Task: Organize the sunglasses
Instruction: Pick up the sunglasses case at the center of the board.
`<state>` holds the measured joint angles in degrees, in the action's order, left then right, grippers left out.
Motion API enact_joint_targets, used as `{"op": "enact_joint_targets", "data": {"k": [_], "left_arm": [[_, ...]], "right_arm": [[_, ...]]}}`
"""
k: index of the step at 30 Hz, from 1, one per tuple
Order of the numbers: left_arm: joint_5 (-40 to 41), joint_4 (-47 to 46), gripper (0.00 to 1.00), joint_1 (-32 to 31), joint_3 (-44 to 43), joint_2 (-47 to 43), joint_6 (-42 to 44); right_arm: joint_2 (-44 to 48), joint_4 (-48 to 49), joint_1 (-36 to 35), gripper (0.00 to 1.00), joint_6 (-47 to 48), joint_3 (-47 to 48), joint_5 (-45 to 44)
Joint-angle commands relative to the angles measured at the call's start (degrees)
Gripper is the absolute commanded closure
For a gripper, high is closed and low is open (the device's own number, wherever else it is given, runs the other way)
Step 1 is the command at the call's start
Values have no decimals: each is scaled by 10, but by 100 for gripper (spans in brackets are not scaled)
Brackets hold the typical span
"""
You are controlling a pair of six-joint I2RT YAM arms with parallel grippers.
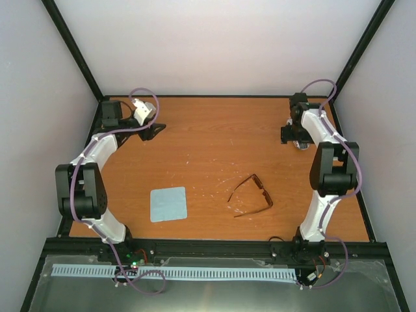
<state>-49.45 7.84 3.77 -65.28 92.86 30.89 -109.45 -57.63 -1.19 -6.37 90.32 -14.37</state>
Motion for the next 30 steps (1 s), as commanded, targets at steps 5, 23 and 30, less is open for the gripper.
{"op": "enact_joint_targets", "data": {"k": [5, 23, 30], "left_arm": [[-1, 87, 39, -1, -62, 52, 78], [11, 147, 42, -5, -160, 130, 63], [15, 153, 42, -7, -164, 133, 63]], "right_arm": [[-112, -31, 32, 1, 63, 116, 45], [-222, -35, 93, 0, 74, 223, 107], [-258, -39, 93, 2, 72, 270, 131]]}}
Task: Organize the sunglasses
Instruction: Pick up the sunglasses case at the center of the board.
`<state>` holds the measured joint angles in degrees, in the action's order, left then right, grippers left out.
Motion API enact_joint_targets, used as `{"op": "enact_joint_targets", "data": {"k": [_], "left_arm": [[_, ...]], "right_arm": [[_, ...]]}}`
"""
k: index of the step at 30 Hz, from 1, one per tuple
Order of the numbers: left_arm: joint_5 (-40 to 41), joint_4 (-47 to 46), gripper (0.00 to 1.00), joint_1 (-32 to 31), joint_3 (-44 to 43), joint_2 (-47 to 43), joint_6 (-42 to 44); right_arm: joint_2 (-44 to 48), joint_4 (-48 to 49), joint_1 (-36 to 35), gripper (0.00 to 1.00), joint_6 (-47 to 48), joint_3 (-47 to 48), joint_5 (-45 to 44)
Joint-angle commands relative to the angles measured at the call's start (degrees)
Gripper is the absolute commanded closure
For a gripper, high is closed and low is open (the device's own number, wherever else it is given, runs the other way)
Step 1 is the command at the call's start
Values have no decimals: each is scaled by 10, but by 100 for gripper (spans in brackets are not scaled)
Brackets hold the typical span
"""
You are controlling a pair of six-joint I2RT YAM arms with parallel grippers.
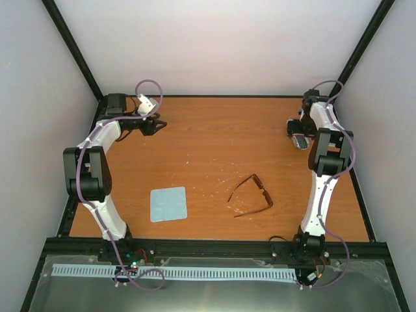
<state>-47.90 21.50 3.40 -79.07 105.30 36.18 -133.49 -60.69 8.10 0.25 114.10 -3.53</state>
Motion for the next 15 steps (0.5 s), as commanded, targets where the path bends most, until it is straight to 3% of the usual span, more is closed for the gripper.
{"op": "enact_joint_targets", "data": {"k": [1, 7, 15], "left_arm": [[0, 18, 43, -3, -26, 9, 9], [0, 24, 43, -5, -29, 14, 12], [-3, 29, 44, -8, -33, 19, 12]], "right_arm": [[-22, -9, 0, 5, 5, 38, 24], [-33, -10, 0, 9, 8, 43, 26], [-45, -12, 3, 46, 9, 56, 60]]}}
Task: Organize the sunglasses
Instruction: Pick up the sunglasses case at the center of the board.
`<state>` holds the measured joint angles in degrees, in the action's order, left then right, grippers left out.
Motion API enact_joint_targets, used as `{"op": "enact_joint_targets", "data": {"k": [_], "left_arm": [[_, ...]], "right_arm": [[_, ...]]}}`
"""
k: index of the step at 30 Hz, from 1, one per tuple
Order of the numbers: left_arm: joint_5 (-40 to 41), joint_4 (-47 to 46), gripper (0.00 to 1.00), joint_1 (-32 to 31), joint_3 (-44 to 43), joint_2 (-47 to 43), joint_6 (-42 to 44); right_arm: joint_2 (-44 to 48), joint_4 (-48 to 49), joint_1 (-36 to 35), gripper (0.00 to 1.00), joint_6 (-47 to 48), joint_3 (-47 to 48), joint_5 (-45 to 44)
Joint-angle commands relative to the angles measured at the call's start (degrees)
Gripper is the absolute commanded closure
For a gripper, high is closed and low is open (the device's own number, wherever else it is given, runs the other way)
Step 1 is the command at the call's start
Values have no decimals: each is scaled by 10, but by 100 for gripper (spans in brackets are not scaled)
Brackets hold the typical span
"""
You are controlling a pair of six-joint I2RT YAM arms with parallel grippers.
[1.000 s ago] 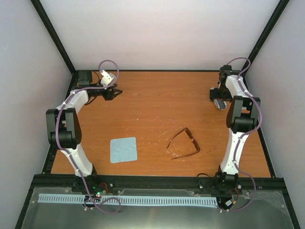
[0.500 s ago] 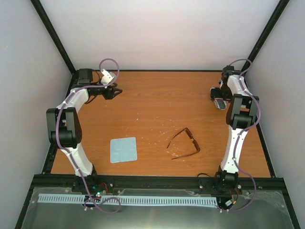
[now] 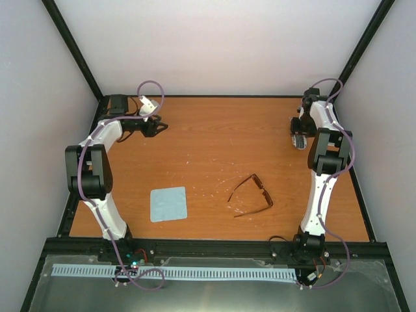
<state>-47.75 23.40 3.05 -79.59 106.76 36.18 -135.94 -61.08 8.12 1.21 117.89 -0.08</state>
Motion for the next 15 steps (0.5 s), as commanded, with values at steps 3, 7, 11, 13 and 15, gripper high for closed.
{"op": "enact_joint_targets", "data": {"k": [3, 7, 11, 13, 15], "left_arm": [[-5, 11, 44, -5, -28, 6, 12], [-13, 11, 44, -12, -32, 6, 13], [-37, 24, 44, -41, -41, 8, 17], [-53, 28, 43, -64, -49, 12, 11], [-76, 26, 42, -87, -63, 18, -13]], "right_arm": [[-18, -12, 3, 53, -1, 20, 42], [-9, -16, 2, 70, -1, 16, 71], [10, -14, 3, 97, -6, 4, 123], [27, -6, 2, 97, -11, -10, 181], [62, 15, 2, 97, -21, -46, 264]]}}
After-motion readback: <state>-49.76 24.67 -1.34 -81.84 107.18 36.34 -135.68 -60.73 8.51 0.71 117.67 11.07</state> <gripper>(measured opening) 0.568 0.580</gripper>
